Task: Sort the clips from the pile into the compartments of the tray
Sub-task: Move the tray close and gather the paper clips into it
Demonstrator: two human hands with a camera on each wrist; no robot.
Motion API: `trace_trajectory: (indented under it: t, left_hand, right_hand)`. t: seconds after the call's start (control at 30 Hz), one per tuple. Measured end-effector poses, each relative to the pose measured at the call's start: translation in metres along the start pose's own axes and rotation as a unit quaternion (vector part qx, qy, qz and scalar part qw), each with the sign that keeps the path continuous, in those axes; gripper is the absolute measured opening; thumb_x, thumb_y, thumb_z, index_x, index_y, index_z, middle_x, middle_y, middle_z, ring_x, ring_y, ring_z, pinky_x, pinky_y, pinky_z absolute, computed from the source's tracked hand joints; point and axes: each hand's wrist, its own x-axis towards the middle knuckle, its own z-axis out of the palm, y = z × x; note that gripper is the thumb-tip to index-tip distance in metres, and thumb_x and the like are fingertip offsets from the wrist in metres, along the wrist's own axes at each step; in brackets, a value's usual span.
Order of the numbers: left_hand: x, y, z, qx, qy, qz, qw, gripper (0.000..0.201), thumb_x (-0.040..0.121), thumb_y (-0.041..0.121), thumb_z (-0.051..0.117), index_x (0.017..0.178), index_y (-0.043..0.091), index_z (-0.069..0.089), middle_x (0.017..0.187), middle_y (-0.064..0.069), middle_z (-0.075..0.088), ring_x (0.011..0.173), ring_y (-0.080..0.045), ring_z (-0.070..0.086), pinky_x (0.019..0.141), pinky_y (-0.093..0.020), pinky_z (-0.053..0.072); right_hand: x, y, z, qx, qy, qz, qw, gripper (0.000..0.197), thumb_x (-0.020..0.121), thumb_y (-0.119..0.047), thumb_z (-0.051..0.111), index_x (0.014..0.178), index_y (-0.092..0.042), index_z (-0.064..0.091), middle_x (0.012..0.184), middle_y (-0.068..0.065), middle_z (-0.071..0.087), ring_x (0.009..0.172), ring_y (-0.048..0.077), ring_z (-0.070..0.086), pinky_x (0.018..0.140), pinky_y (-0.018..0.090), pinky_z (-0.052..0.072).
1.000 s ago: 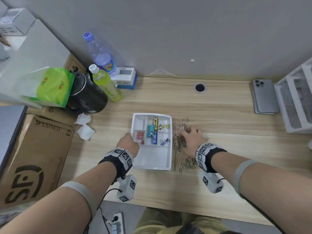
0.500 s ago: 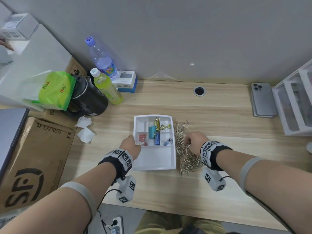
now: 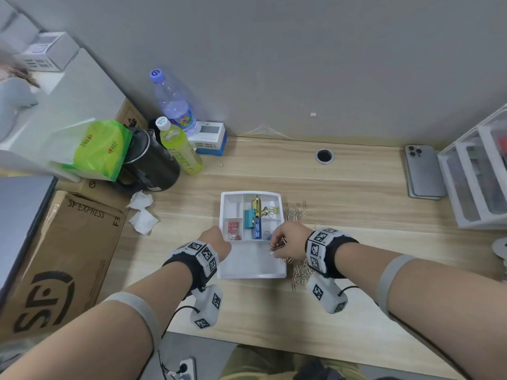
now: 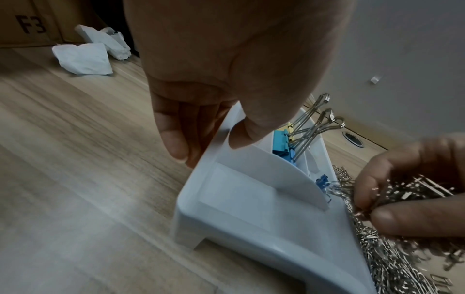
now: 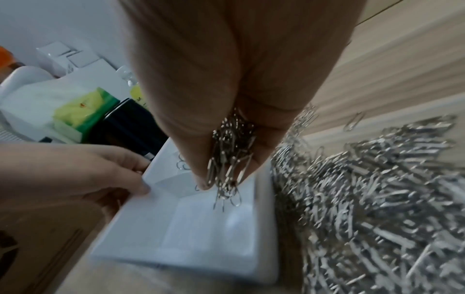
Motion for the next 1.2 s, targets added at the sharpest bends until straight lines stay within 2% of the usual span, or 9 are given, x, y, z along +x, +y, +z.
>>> trace_trajectory:
  t: [0.1,0.23,0.4,0.6,0.67,0.73,0.83,1.03,1.2]
  left_hand:
    - [0.002,-0.004,0.003,0.001,-0.004,0.008,1.0,0.023,0.087,0.012,0.044,0.109,0.011,0.052,0.093,-0.005,0.059,0.077,-0.022,0.062,0.06,-0.03,0.051]
    - [0.004,-0.008,0.005,-0.006,-0.005,0.018,1.0,0.025,0.086,0.014,0.044,0.11,0.013,0.053,0.097,-0.005,0.061,0.077,-0.022,0.062,0.063,-0.031,0.053]
    - [0.007,-0.008,0.008,-0.014,-0.009,0.02,1.0,0.025,0.09,0.015,0.044,0.115,0.012,0.049,0.099,-0.006,0.058,0.078,-0.021,0.06,0.064,-0.032,0.054]
    - [0.011,-0.008,0.005,0.02,0.004,0.012,1.0,0.031,0.092,0.009,0.044,0.123,0.007,0.048,0.094,-0.005,0.055,0.072,-0.018,0.055,0.055,-0.027,0.045]
    - [0.012,-0.009,0.001,0.04,0.008,0.01,0.999,0.033,0.093,0.009,0.043,0.126,0.007,0.046,0.096,-0.005,0.053,0.073,-0.018,0.054,0.054,-0.025,0.042]
    - [0.014,-0.011,-0.002,0.056,0.008,0.009,0.998,0.035,0.093,0.01,0.044,0.128,0.007,0.047,0.1,-0.006,0.054,0.075,-0.018,0.055,0.056,-0.026,0.043]
    - [0.018,-0.013,-0.003,0.073,0.01,0.009,0.997,0.033,0.092,0.011,0.045,0.125,0.009,0.049,0.097,-0.004,0.054,0.07,-0.014,0.051,0.058,-0.026,0.043]
    - [0.021,-0.015,-0.001,0.073,0.012,0.008,0.997,0.03,0.092,0.013,0.046,0.122,0.01,0.049,0.091,-0.001,0.051,0.072,-0.014,0.051,0.059,-0.026,0.04]
    - [0.024,-0.019,0.002,0.042,0.002,0.029,0.999,0.032,0.088,0.017,0.047,0.12,0.015,0.051,0.099,0.0,0.058,0.079,-0.014,0.055,0.064,-0.028,0.044]
  right_hand:
    - [0.006,-0.011,0.019,0.009,0.004,0.0,1.0,0.018,0.08,-0.019,0.077,0.097,-0.018,0.073,0.101,-0.004,0.07,0.091,0.012,0.066,0.083,0.024,0.053]
    - [0.008,-0.017,0.035,-0.016,-0.022,-0.024,0.999,0.022,0.082,-0.015,0.071,0.103,-0.017,0.075,0.104,-0.002,0.073,0.094,0.014,0.066,0.094,0.026,0.051]
    - [0.005,-0.016,0.03,-0.02,-0.068,-0.045,0.996,0.028,0.082,-0.009,0.066,0.105,-0.021,0.077,0.106,-0.004,0.073,0.094,0.012,0.067,0.091,0.029,0.056]
    - [-0.004,-0.001,0.006,0.04,0.027,-0.021,0.999,0.031,0.082,-0.013,0.066,0.111,-0.026,0.07,0.101,-0.012,0.069,0.086,0.002,0.067,0.08,0.026,0.059]
    - [-0.006,0.009,-0.008,-0.018,0.077,-0.004,0.997,0.044,0.08,-0.02,0.071,0.123,-0.027,0.06,0.119,-0.007,0.061,0.102,0.01,0.064,0.084,0.026,0.057]
    - [-0.007,0.027,-0.021,-0.084,0.107,0.061,0.989,0.078,0.07,-0.035,0.081,0.138,-0.027,0.043,0.133,0.0,0.046,0.116,0.019,0.052,0.095,0.036,0.053]
    - [-0.014,0.054,-0.035,-0.143,0.073,0.162,0.974,0.123,0.044,-0.049,0.092,0.145,-0.028,0.025,0.133,0.006,0.034,0.122,0.026,0.04,0.1,0.046,0.049]
    - [-0.024,0.079,-0.013,-0.196,0.011,0.199,0.96,0.14,0.029,-0.047,0.096,0.144,-0.032,0.017,0.135,0.01,0.027,0.127,0.033,0.029,0.098,0.051,0.047]
    - [-0.019,0.078,0.013,-0.153,0.035,0.118,0.981,0.129,0.042,-0.044,0.095,0.146,-0.034,0.02,0.132,0.005,0.028,0.123,0.026,0.032,0.1,0.045,0.047]
